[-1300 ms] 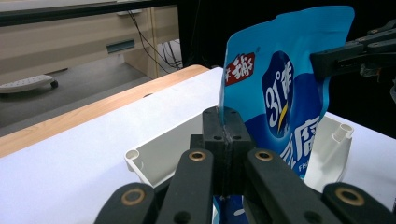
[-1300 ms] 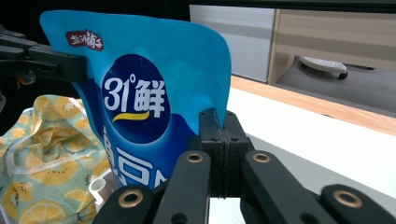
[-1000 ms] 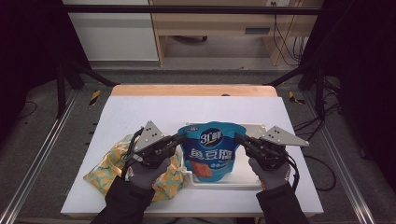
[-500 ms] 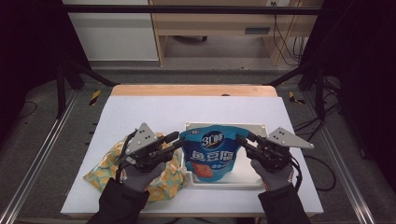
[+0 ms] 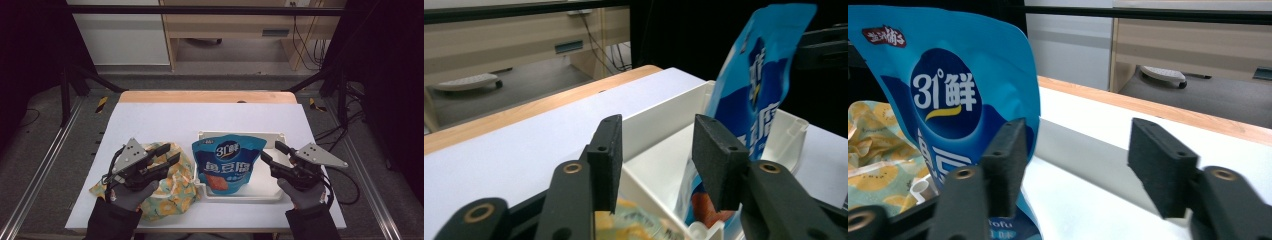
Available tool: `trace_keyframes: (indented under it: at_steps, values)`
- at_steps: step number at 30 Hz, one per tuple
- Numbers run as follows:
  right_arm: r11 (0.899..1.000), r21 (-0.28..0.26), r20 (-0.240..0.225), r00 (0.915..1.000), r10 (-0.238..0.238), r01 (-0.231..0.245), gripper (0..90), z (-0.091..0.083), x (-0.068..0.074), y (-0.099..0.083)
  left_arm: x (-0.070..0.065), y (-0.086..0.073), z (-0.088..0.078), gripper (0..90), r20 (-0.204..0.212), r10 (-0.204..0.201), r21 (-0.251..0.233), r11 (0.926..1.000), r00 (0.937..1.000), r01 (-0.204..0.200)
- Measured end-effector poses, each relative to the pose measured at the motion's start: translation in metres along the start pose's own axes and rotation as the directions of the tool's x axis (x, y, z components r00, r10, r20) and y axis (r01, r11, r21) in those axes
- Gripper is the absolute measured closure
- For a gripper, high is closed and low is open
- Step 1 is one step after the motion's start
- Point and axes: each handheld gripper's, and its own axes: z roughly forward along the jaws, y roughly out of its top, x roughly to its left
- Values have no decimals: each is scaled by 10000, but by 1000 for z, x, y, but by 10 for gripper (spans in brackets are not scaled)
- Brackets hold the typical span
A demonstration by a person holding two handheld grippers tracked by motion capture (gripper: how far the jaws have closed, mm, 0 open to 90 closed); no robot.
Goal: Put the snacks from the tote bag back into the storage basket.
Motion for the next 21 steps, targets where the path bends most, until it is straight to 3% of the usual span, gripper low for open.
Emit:
trace_keyframes:
  at_steps: [5, 13, 21]
  values:
    - [9999, 95, -59, 10000, -57, 57, 307, -5, -5, -5, 9, -7, -11, 494, -430, -115, -48, 9999, 9990, 113]
    - [9996, 267, 585, 9983, 35, -51, 236, -12, -18, -17, 22, -25, -29, 411, -1011, 12, 339, 9994, 9949, 22]
    - [9974, 701, 1140, 9935, 57, -138, 209, -11, -30, -29, 36, -41, -42, 355, -1523, -225, 375, 9989, 9881, 286]
